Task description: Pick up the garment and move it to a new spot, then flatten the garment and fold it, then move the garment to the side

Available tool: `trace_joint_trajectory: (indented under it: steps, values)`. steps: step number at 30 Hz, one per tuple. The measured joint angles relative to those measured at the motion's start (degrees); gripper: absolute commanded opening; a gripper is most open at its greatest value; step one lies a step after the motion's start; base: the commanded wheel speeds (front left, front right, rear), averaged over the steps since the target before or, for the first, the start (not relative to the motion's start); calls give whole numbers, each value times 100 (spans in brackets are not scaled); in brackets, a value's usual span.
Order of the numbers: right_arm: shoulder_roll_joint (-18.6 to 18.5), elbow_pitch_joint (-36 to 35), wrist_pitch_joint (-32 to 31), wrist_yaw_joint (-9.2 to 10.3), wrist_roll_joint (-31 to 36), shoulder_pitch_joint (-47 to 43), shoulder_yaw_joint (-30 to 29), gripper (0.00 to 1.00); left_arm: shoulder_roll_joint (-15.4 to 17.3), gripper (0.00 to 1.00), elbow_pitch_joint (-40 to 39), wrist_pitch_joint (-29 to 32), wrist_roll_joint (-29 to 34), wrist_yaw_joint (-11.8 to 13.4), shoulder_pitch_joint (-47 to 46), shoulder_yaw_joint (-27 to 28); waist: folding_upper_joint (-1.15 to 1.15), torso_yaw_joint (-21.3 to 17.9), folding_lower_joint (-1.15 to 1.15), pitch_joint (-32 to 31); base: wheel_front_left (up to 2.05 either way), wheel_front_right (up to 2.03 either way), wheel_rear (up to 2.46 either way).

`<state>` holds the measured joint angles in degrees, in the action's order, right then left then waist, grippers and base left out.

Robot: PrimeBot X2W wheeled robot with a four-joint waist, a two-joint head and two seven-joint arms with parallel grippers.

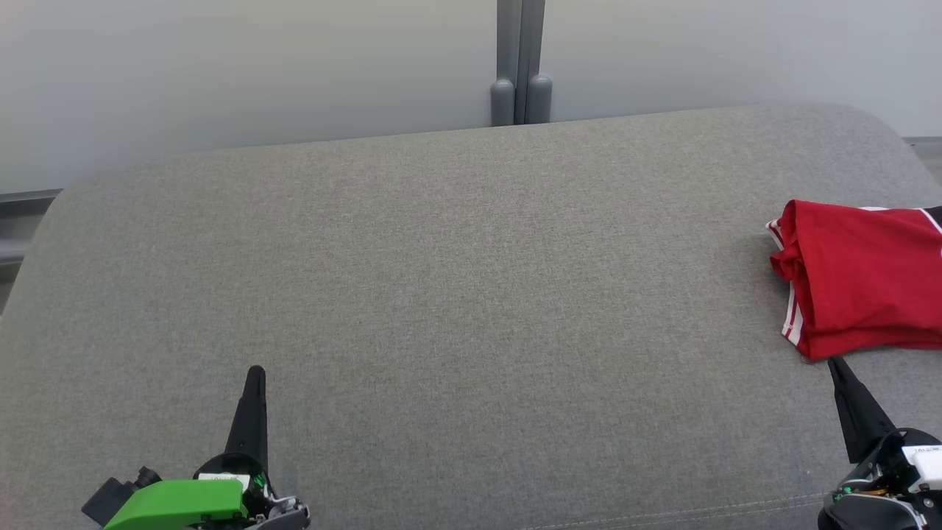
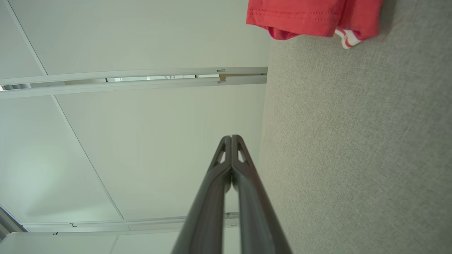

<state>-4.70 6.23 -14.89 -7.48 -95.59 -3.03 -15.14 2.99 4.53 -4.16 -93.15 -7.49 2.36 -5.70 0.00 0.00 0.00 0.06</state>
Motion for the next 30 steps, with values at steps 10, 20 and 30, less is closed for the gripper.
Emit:
trace_joint_trajectory:
  steps: [10, 20, 30]
  values:
    - [18, 2, -15, 0, 11, 10, -20, 0, -1, 0, 0, 1, 0, 0, 1, 2, 0, 0, 0, 0, 0, 0, 0]
    - [31, 4, -25, 0, 36, 12, -38, 0, -2, 0, 0, 4, 0, 0, 1, 4, 0, 0, 0, 0, 0, 0, 0]
    - [40, 5, -49, 0, 49, 14, -54, 0, -3, 0, 0, 4, 0, 0, 1, 5, 0, 0, 0, 0, 0, 0, 0]
